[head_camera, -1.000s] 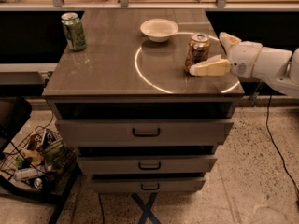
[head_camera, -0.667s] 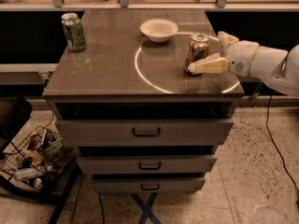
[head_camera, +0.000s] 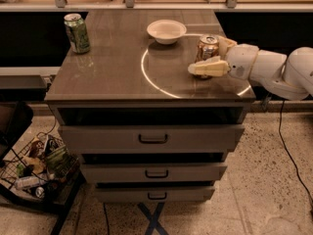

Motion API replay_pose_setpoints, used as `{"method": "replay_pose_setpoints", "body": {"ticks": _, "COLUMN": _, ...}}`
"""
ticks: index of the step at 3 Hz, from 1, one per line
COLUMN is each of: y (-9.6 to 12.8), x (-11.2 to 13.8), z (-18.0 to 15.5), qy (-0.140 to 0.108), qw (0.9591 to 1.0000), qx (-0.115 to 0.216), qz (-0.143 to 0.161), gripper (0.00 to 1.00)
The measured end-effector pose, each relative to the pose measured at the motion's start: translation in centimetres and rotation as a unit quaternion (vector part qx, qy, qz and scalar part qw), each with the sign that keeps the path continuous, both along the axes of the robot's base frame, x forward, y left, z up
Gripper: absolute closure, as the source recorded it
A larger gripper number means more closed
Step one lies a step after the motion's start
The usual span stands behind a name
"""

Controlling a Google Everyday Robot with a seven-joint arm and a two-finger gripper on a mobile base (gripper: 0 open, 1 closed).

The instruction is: Move orange can near green can

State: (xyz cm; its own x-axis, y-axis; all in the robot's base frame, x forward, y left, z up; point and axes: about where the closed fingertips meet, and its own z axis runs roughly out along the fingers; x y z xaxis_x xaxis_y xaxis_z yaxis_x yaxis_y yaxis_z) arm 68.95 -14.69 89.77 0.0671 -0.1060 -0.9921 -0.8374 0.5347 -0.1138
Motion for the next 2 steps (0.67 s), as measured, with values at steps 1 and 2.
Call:
{"method": "replay_pose_setpoints", "body": {"ticks": 1, "y": 0.43, "x": 0.0, "z": -0.02, "qy": 0.0, "qw": 1.0, "qx": 0.002, "qz": 0.004, "gripper": 0.24}}
{"method": "replay_pose_setpoints", "body": {"ticks": 2, "y": 0.74, "x": 0.02, "z": 0.01, "qy": 0.0, "qw": 1.0, "qx": 0.002, "qz": 0.006, "gripper": 0.48}}
